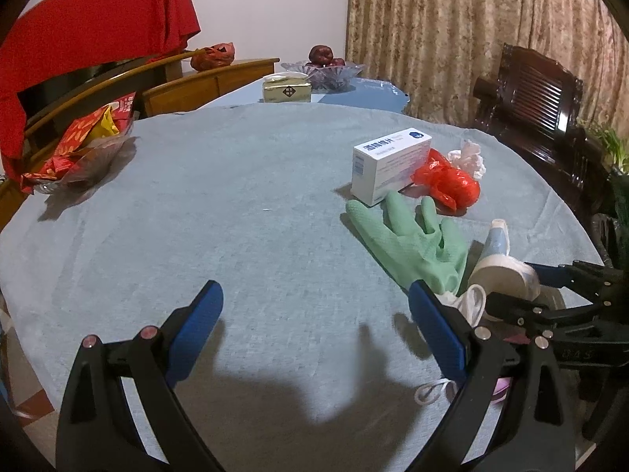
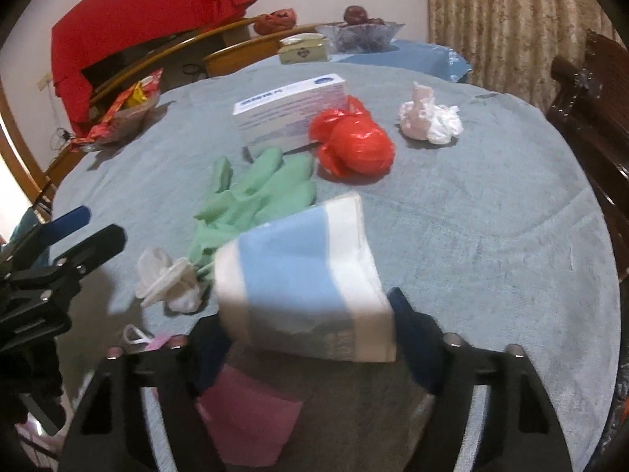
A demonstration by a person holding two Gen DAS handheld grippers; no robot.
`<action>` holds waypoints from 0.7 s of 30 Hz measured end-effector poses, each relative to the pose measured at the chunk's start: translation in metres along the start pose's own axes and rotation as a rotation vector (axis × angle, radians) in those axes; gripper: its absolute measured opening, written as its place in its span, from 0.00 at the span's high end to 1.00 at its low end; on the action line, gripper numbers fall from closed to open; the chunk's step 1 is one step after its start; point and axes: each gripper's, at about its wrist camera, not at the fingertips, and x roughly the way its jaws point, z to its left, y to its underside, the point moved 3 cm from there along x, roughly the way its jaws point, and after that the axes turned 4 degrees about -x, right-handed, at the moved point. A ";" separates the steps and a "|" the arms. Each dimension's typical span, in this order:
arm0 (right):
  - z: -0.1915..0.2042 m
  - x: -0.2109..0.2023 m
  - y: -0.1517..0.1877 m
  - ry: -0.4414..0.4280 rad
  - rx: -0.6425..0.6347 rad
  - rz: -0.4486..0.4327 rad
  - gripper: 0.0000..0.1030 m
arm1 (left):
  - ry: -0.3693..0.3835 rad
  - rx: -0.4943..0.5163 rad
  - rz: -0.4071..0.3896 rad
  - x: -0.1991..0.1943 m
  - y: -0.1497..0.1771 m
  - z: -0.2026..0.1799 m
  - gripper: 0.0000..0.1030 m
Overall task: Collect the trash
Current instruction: 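Grasp the blue-and-white packet with the right tool while the left tool grasps the green glove and white mask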
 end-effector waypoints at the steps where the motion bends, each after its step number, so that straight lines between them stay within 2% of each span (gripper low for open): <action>1: -0.001 -0.001 0.000 -0.008 0.003 0.001 0.30 | 0.003 0.001 0.000 0.000 0.000 -0.001 0.10; 5: -0.007 -0.011 0.001 -0.005 0.028 -0.016 0.30 | 0.019 0.013 0.003 -0.001 0.000 -0.011 0.10; 13: -0.037 -0.036 0.004 0.088 0.076 -0.049 0.30 | 0.079 0.047 0.016 0.004 0.001 -0.042 0.10; 17: -0.047 -0.039 0.005 0.103 0.093 -0.049 0.30 | 0.097 0.068 0.062 0.016 0.004 -0.055 0.23; 21: -0.050 -0.041 0.007 0.109 0.097 -0.050 0.30 | 0.117 0.054 0.094 0.028 0.003 -0.062 0.29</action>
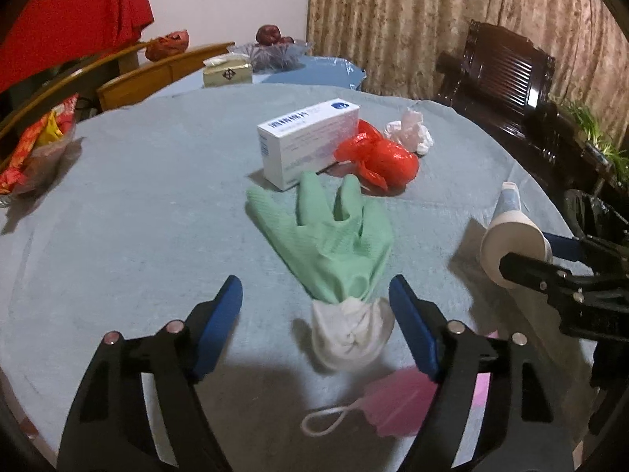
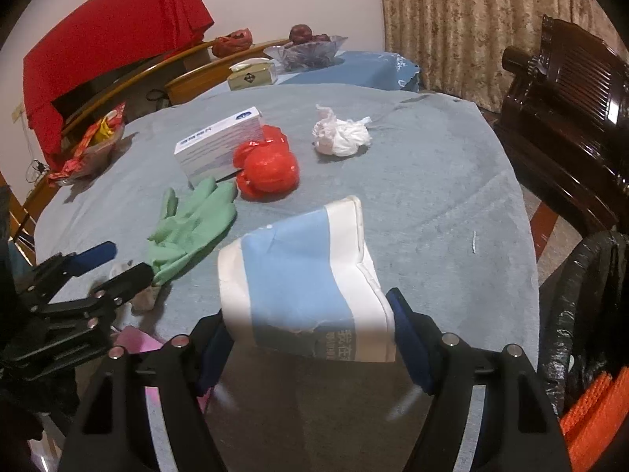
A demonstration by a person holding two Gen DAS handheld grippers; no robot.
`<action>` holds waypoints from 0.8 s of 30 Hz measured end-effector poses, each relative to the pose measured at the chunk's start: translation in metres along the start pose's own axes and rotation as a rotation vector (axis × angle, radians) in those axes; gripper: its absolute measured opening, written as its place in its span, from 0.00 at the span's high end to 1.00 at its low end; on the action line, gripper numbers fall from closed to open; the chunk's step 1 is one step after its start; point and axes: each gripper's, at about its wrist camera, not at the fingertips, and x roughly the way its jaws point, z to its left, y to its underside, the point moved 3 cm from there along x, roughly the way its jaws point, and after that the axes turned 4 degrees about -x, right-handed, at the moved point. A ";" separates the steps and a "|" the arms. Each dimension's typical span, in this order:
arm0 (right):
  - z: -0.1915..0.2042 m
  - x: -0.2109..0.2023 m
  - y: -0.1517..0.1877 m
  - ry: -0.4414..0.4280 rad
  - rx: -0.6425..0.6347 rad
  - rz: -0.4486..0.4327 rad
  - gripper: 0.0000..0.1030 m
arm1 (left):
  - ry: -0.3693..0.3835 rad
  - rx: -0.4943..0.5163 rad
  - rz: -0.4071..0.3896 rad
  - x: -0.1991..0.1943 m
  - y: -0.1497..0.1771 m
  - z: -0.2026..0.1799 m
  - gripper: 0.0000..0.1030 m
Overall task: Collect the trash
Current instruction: 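Grasp the blue-and-white packet with the right tool while the left tool grasps the green glove and white mask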
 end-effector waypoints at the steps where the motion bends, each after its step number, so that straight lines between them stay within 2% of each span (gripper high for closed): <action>1: 0.001 -0.001 0.001 0.001 -0.002 0.000 0.30 | 0.003 -0.005 0.008 0.003 -0.001 -0.001 0.29; 7: 0.000 -0.002 0.001 -0.001 0.001 0.002 0.30 | 0.033 -0.010 0.080 0.024 -0.005 -0.007 0.34; 9: 0.000 -0.004 0.000 -0.005 0.001 -0.004 0.30 | 0.041 -0.011 0.108 0.031 -0.004 -0.008 0.48; 10: -0.001 -0.006 0.000 -0.006 0.000 -0.006 0.30 | 0.038 -0.013 0.112 0.033 -0.004 -0.007 0.50; 12: -0.001 -0.010 -0.002 -0.004 -0.004 -0.016 0.30 | 0.051 -0.012 0.105 0.032 -0.005 -0.007 0.67; 14: 0.000 -0.014 -0.003 -0.001 -0.008 -0.023 0.30 | 0.062 -0.019 0.096 0.029 -0.006 -0.006 0.72; 24: 0.000 -0.041 -0.011 -0.009 0.001 -0.074 0.30 | 0.053 -0.033 -0.034 -0.024 -0.022 -0.010 0.75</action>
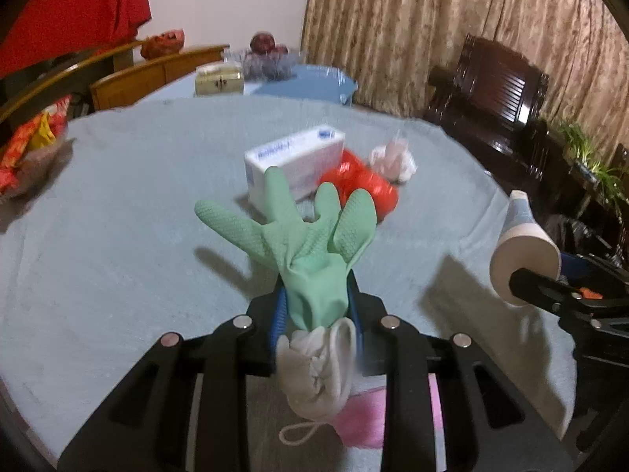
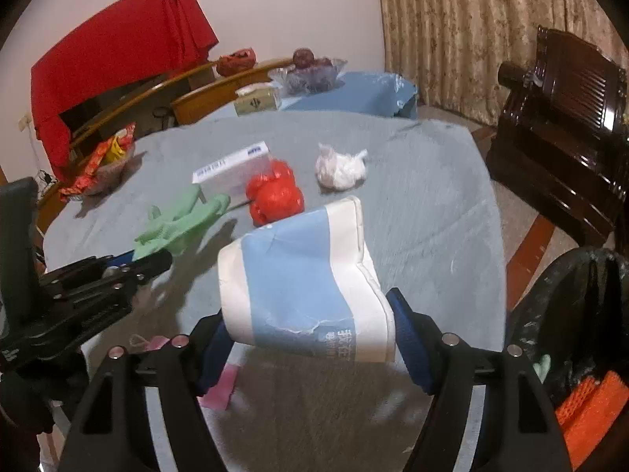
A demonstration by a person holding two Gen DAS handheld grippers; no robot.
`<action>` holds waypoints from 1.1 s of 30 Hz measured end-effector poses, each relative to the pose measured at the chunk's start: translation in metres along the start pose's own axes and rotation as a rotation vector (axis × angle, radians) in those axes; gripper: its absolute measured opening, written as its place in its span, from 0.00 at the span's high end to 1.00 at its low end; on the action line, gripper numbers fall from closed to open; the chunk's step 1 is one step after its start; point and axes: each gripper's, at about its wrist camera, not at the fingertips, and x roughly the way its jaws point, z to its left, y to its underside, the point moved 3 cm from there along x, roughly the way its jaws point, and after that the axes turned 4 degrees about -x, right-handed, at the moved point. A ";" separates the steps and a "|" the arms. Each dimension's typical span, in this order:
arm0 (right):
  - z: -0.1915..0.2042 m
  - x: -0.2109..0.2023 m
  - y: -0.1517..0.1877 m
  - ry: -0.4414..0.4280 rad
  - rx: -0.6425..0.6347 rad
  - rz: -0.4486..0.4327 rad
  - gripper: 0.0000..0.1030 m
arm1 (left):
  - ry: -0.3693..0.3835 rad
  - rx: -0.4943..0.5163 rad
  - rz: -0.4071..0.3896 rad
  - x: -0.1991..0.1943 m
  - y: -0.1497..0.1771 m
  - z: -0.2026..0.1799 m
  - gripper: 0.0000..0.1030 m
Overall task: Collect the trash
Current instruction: 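Grasp the blue-and-white packet with the right tool while the left tool grasps the green glove and white mask, then carry the packet and glove over the bin and open both tools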
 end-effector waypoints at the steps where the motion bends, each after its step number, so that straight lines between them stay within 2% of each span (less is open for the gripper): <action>1: 0.000 -0.005 -0.002 -0.001 0.000 -0.010 0.30 | 0.003 -0.002 -0.010 -0.006 -0.003 -0.002 0.75; 6: 0.000 -0.025 -0.011 -0.009 0.001 -0.047 0.30 | 0.005 0.005 -0.039 -0.029 -0.012 -0.013 0.75; 17: -0.012 -0.074 -0.015 0.006 0.009 -0.117 0.30 | 0.070 0.040 -0.083 -0.061 -0.020 -0.059 0.75; 26: -0.049 -0.121 -0.005 0.076 0.047 -0.162 0.30 | 0.139 0.089 -0.097 -0.071 -0.020 -0.106 0.75; 33: -0.094 -0.152 0.016 0.158 0.110 -0.171 0.30 | 0.215 0.137 -0.088 -0.069 -0.017 -0.154 0.75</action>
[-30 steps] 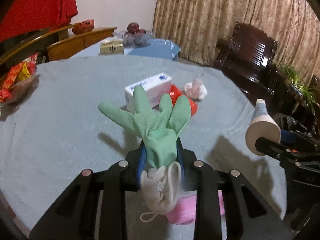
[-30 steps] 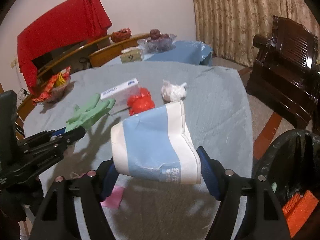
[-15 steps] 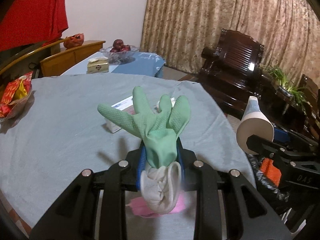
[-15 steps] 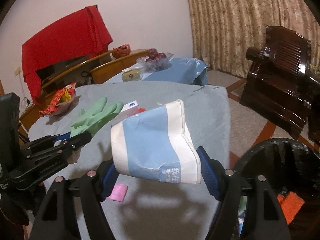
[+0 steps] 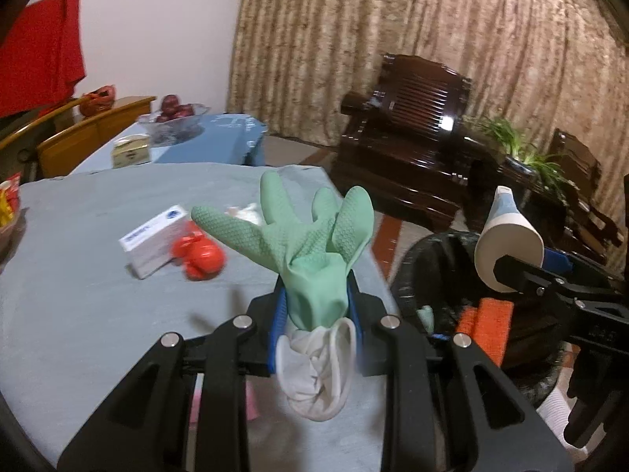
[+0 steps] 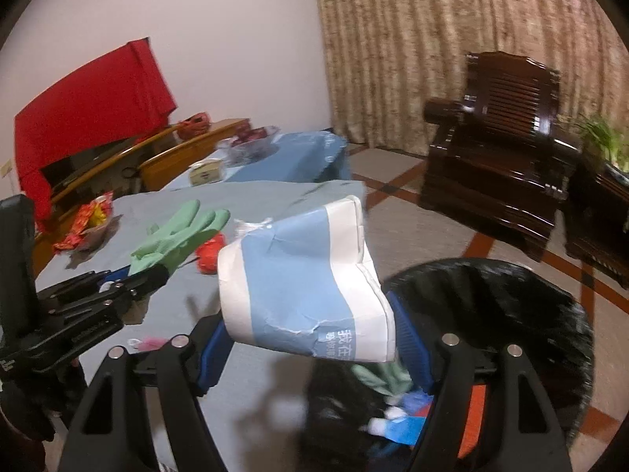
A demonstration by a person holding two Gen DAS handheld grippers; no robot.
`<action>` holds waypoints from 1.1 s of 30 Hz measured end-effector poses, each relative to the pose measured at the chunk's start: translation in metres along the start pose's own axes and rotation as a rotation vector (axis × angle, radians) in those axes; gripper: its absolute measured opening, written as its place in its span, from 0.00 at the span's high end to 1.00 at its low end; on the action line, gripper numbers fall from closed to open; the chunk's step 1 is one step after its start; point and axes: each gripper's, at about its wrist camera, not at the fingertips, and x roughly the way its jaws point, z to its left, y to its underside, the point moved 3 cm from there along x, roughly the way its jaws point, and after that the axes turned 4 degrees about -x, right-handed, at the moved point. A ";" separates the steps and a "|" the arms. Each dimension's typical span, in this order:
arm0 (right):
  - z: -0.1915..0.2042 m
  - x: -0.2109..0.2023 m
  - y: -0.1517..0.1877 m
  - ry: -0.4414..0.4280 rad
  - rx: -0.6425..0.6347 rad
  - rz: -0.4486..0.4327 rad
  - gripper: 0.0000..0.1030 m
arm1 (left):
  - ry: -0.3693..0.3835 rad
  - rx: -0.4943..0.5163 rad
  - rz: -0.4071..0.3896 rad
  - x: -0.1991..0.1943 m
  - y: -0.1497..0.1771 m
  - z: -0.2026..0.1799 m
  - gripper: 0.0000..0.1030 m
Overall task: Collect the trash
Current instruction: 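Carry the packet and glove over the bin and open both tools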
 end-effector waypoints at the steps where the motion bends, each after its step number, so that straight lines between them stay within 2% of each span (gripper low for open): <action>1: -0.007 -0.003 0.001 0.012 0.005 0.000 0.30 | 0.013 0.009 0.002 0.002 -0.001 -0.009 0.75; 11: -0.079 -0.034 0.019 0.136 0.070 -0.003 0.30 | 0.124 0.088 0.010 0.020 0.000 -0.088 0.75; 21: -0.133 -0.055 0.041 0.213 0.133 -0.003 0.30 | 0.224 0.170 0.040 0.045 0.010 -0.155 0.75; 33: -0.158 -0.058 0.056 0.254 0.166 0.004 0.30 | 0.264 0.181 0.076 0.078 0.024 -0.193 0.75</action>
